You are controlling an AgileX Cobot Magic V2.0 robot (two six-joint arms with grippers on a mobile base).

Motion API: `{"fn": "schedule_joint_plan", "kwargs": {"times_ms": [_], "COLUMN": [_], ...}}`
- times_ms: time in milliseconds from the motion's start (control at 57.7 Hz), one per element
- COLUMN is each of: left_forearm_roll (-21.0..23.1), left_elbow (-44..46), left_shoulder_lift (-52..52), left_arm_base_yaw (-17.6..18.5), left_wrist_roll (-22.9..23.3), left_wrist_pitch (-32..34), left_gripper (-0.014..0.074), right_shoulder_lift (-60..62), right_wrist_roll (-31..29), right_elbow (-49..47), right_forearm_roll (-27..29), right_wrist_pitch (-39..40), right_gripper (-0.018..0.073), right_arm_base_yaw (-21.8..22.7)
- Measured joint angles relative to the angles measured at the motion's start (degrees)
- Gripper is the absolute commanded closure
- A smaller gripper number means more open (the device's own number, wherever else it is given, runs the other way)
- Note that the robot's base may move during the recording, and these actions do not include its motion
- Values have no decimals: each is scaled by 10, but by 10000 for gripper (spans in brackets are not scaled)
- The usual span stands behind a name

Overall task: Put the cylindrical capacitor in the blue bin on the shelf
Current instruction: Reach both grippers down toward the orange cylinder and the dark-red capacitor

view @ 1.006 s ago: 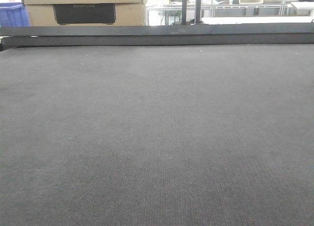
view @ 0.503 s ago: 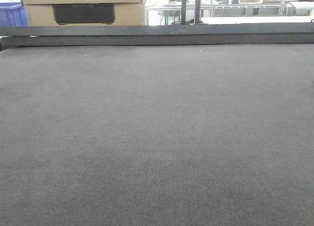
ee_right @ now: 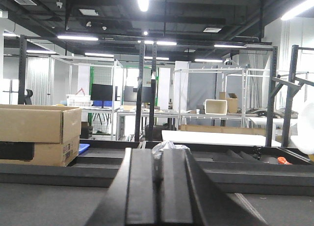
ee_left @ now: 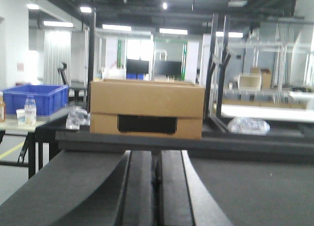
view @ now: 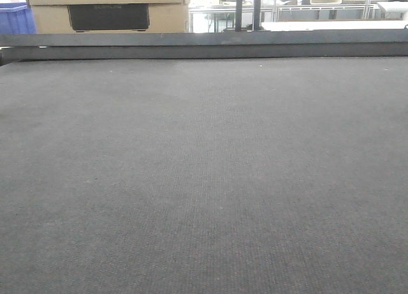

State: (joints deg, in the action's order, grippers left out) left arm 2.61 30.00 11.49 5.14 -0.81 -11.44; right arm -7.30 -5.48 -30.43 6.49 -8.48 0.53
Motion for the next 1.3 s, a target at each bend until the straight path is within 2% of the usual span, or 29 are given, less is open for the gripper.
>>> {"fn": "schedule_joint_plan", "kwargs": {"times_ms": [104,208,295,364,538,694,902,1075,1301], "left_forearm_roll": [-13,-20,-26,-26,-26,-26,-26,-26,-33], "left_elbow": [78,127,142,143,138,135,134,134,133], "left_shoulder_lift": [73,133,170,189,203,203,203,203,203], "left_arm_base_yaw": [0,0,0,0,0,8,18,18,18], "left_wrist_roll": [0,0,0,0,0,0,0,0,0], "left_wrist_pitch": [-54,-77,-79,-83,-89,-90,-90,-90,-90], "left_gripper": [408,256,162,107,2,5,5,5,5], "right_shoulder_lift": [-78,-157,-216,-255,-339,-410,-519,-634,-791], "right_wrist_roll": [0,0,0,0,0,0,0,0,0], "right_elbow": [-72,-118,-140,-146,-146,-146,-146,-146,-146], "right_forearm_roll": [1,1,1,1,1,2,2,2,2], "right_wrist_pitch": [-27,-39,-42,-43,-64,-73,-46,49,257], "right_gripper": [460,202,53,-11,-9,-9,-9,-9,-9], "right_arm_base_yaw": [0,0,0,0,0,6,66,85,85]}}
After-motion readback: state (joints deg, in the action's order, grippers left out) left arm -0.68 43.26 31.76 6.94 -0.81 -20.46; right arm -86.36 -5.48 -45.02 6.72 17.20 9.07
